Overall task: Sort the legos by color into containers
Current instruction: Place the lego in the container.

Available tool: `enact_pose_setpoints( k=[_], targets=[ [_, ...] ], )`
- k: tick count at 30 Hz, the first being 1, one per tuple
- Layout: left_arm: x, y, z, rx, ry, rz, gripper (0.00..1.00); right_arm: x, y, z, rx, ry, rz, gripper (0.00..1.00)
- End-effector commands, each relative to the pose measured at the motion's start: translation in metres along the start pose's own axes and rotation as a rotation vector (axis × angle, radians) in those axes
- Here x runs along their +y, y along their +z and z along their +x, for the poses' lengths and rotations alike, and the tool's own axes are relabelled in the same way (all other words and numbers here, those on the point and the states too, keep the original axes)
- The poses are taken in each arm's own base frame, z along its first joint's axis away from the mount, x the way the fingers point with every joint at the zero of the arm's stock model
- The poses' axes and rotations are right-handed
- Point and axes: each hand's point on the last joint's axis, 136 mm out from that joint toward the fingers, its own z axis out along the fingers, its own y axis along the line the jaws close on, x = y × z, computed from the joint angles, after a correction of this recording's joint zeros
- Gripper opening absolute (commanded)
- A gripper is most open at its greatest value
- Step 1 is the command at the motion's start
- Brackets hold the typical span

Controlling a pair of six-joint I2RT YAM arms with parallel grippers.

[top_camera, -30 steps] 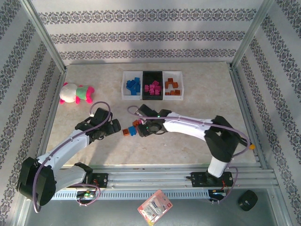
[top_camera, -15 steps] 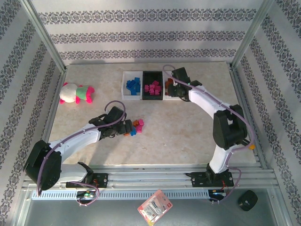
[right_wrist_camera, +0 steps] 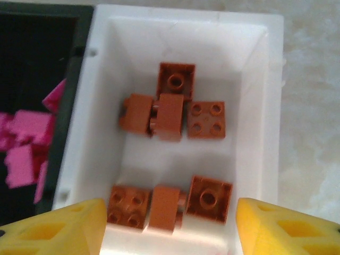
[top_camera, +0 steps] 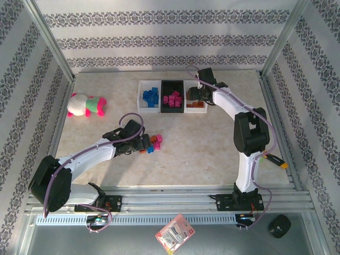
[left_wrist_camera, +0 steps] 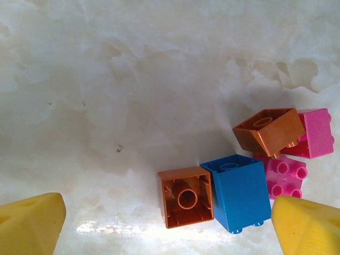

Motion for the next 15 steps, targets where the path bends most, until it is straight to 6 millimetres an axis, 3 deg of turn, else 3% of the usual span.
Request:
enact_pose_setpoints(
  k=[1, 5, 10, 13, 15],
  targets=[
    [0.005, -0.009, -0.013, -0.046, -0.056, -0.004, 0.99, 0.038, -0.047, 0.015, -0.040, -0.086, -0.088, 0.67],
    [0.024, -0.013, -0.020, -0.071, -0.109, -0.019, 0.99, 0.090, -0.069, 0.075, -0.001, -0.241, -0.186, 0.73],
    [0.049, -0.019, -0.025, -0.078, -0.162, -0.036, 0.99, 0.149, -0.080, 0.158, 0.115, -0.396, -0.300, 0.78],
    [0.059, -0.023, -0.028, -0.088, -0.166, -0.050, 0.99, 0.167, -0.077, 0.195, 0.183, -0.451, -0.320, 0.79],
    [0.062, -0.024, -0.029, -0.095, -0.169, -0.055, 0.99, 0.175, -0.071, 0.209, 0.227, -0.446, -0.337, 0.79]
  ],
)
